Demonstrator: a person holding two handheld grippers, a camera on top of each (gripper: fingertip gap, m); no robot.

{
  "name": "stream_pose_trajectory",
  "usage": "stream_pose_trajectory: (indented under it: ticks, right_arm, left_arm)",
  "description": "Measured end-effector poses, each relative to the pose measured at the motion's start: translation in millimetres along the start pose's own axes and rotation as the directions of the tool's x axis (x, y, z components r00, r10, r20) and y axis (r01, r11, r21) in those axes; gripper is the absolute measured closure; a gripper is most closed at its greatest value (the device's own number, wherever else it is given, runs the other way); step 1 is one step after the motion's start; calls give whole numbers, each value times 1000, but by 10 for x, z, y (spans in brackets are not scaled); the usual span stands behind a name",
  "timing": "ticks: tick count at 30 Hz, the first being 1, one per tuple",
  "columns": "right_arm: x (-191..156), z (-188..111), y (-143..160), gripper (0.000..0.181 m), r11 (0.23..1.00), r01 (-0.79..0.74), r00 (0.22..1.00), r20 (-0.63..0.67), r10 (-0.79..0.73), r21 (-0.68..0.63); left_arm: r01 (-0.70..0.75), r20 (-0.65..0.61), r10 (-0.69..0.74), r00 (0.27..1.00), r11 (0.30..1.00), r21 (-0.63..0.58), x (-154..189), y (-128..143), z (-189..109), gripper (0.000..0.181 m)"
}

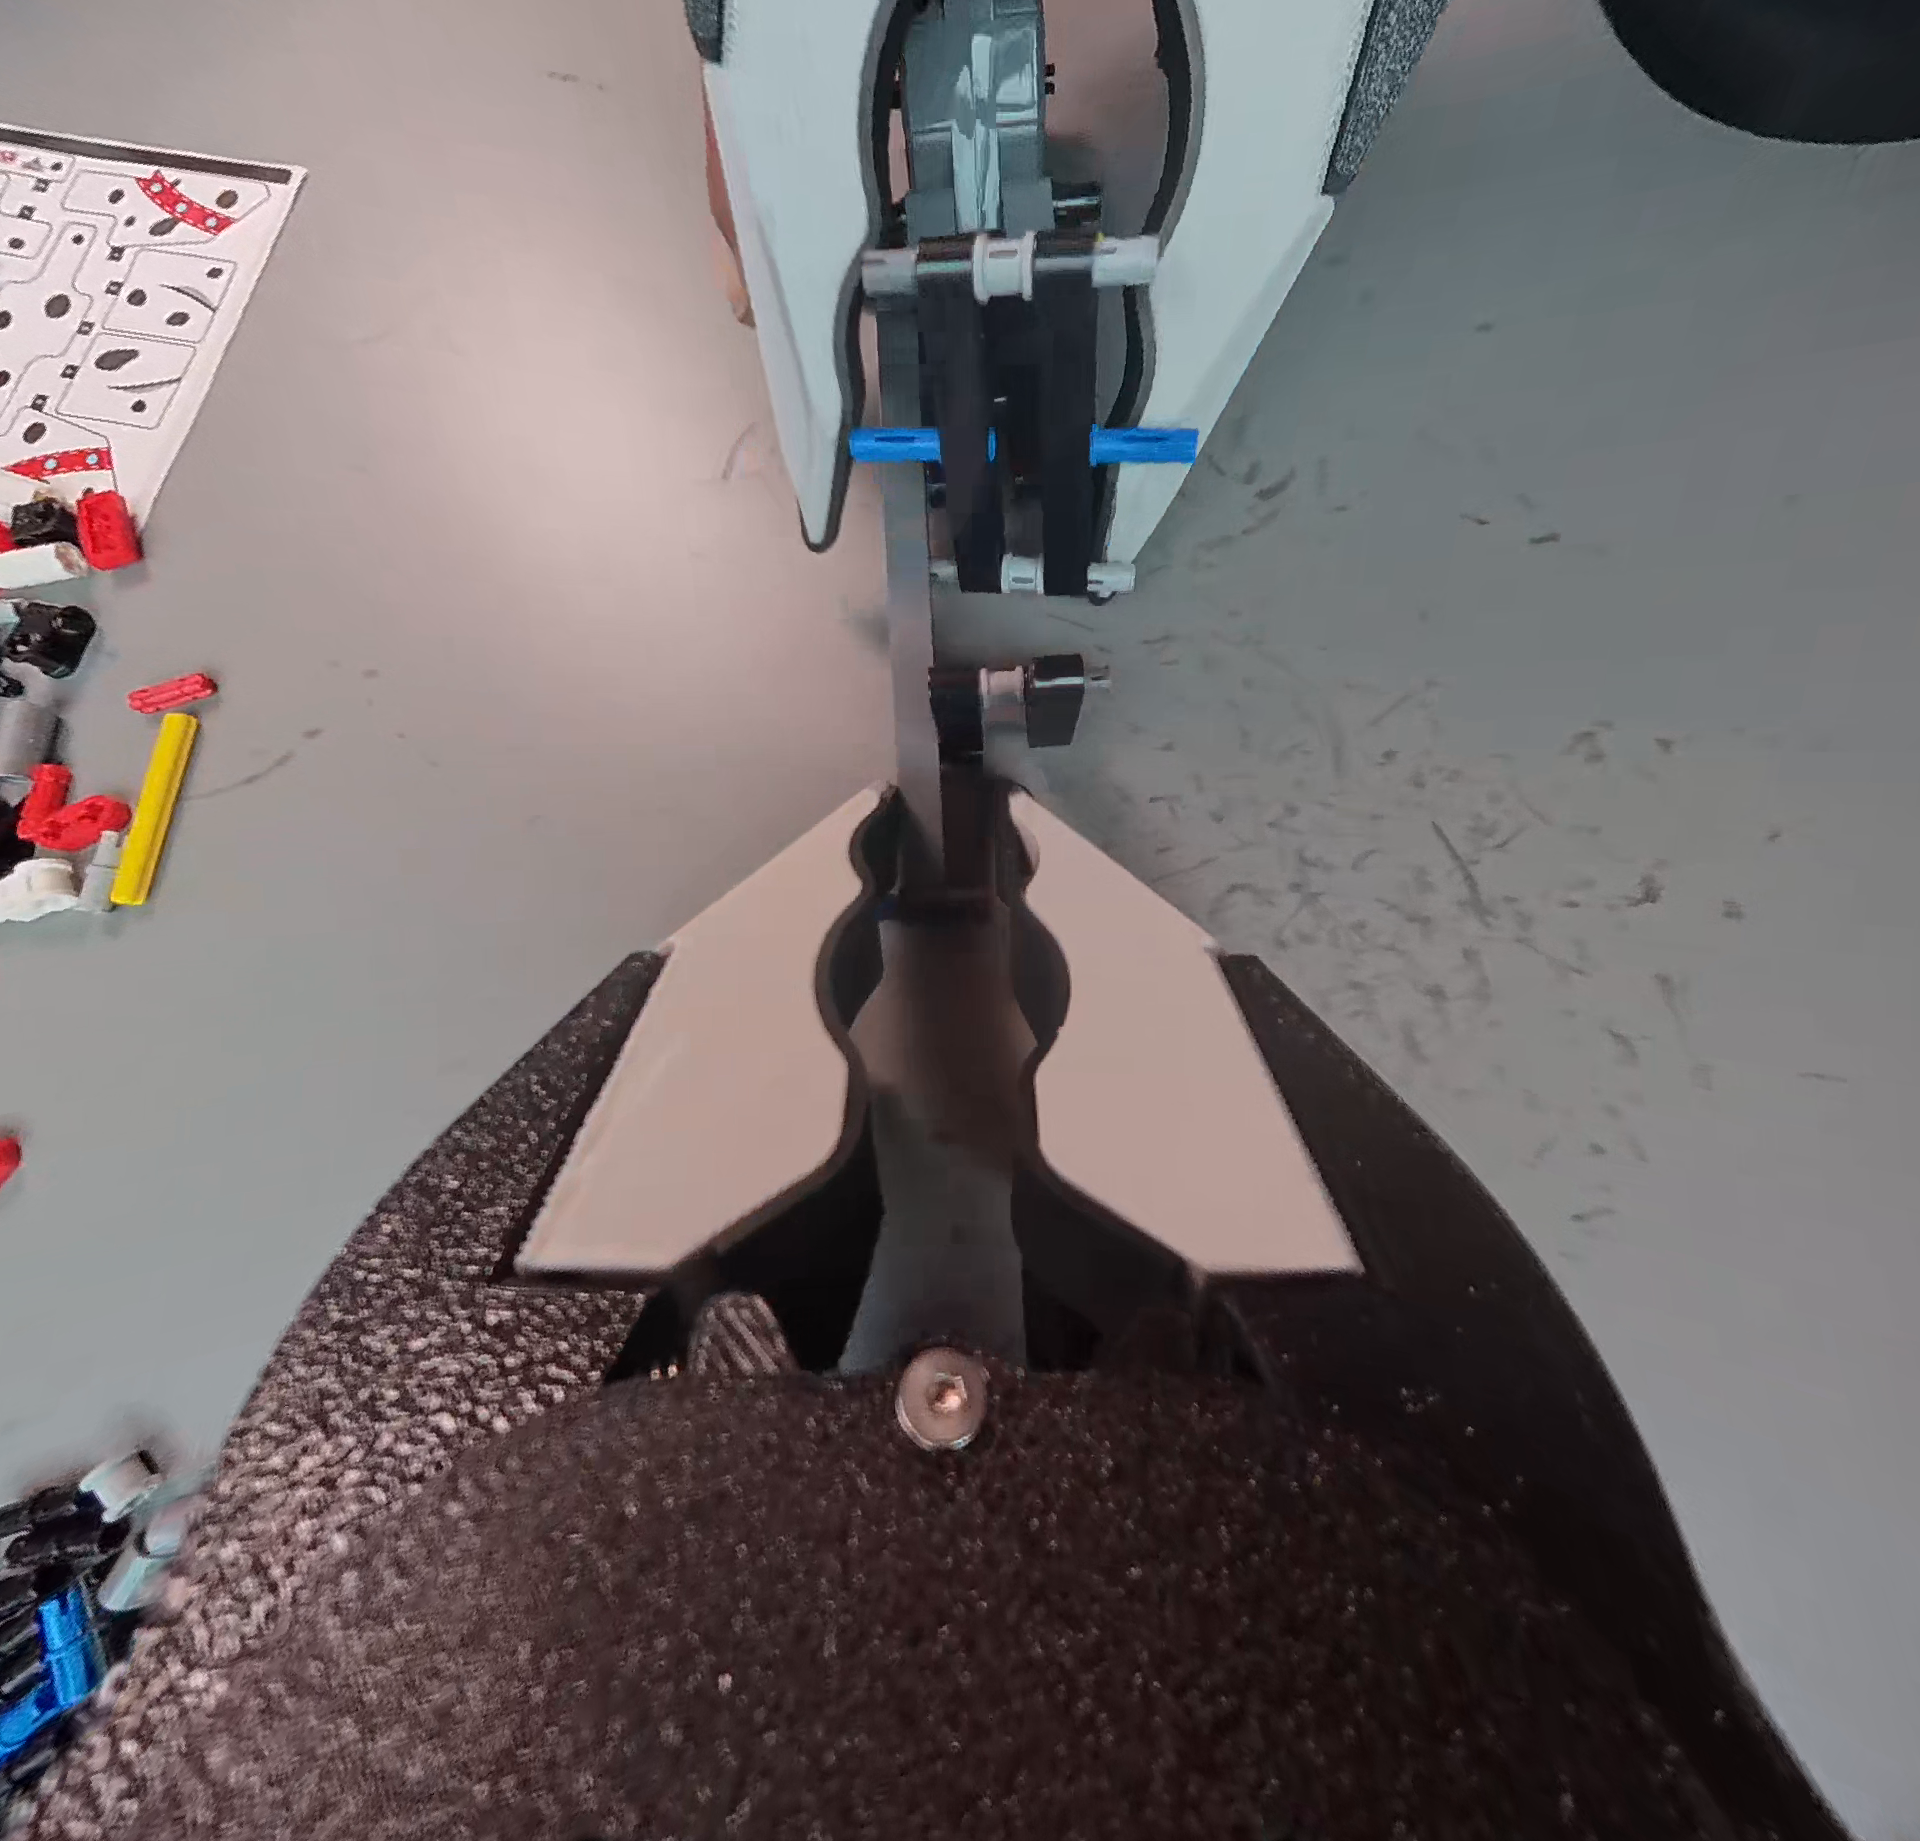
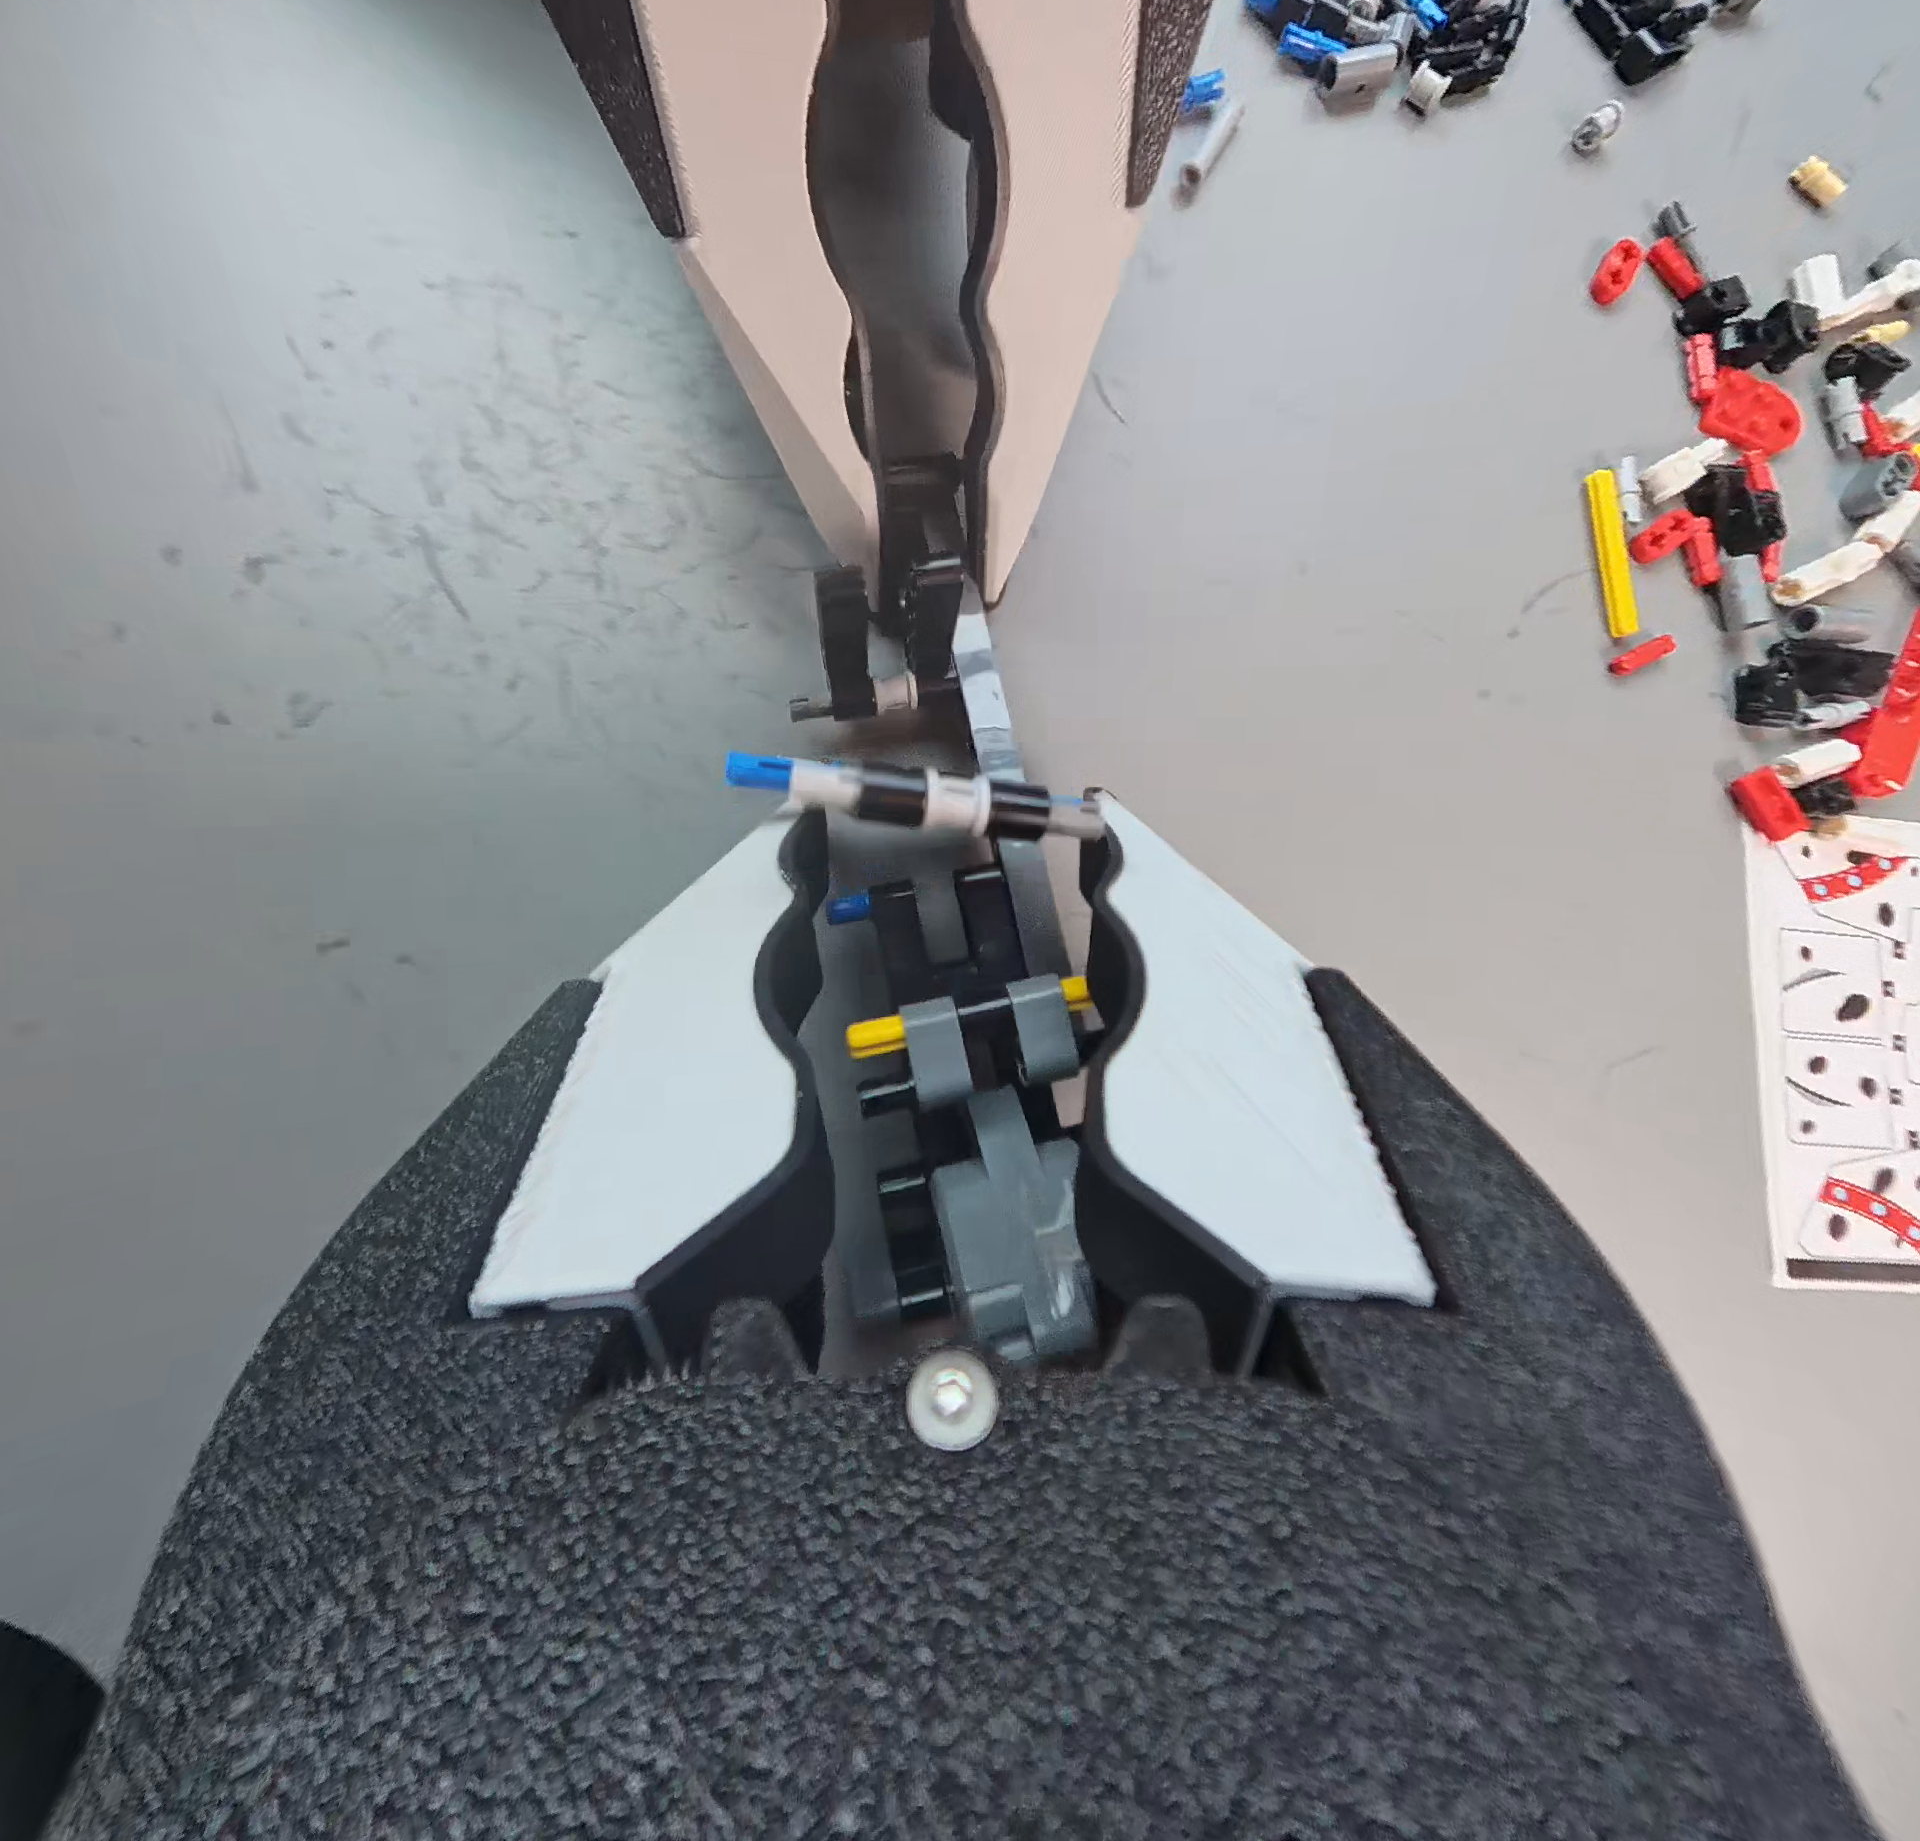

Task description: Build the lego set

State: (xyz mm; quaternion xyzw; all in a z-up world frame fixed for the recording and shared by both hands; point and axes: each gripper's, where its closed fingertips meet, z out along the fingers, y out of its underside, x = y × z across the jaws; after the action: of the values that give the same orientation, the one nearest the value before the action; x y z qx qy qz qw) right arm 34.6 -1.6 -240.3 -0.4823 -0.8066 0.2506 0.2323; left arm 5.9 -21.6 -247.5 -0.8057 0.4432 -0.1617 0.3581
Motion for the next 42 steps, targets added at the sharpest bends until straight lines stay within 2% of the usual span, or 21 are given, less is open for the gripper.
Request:
stream_pose_trajectory:
  ticks: [1,3,8,21,26,29,32,35,42]
  right_arm:
    - [-13,5,-17,133,1000,-10,1000,13,10,11]
    - [8,15,-3,150,1000,2,1000,6,-2,7]
    - [-11,23,47,150,998,45,999,11,-44,-38]
    - [36,-70,43,150,996,83,996,-36,-85,-43]
    - [35,-65,56,151,995,89,996,-26,-91,-54]
    - [36,-54,68,151,994,92,995,-20,-93,-59]
    - [35,-36,75,151,994,94,995,-15,-95,-62]
    - [32,-22,79,151,993,98,995,-17,-99,-65]
    - [75,-106,26,149,993,105,992,-63,-108,-51]
  left_arm:
    - [-6,-10,6,1000,1000,1,20,-1,1,162]
    - [-24,-26,24,999,1000,4,64,-7,2,161]
    - [-16,-35,17,999,1000,3,87,-12,7,161]
    - [-6,-64,6,998,1000,3,116,-10,2,158]
    - [32,-177,-31,984,999,7,258,-76,-60,122]
    - [80,-181,-69,981,995,56,269,-300,-46,113]
    - [40,-143,-41,989,999,-8,287,-339,142,103]
    - [-6,-101,-3,995,996,-90,280,-265,292,104]
    - [20,-79,-26,997,998,-68,257,-266,283,115]
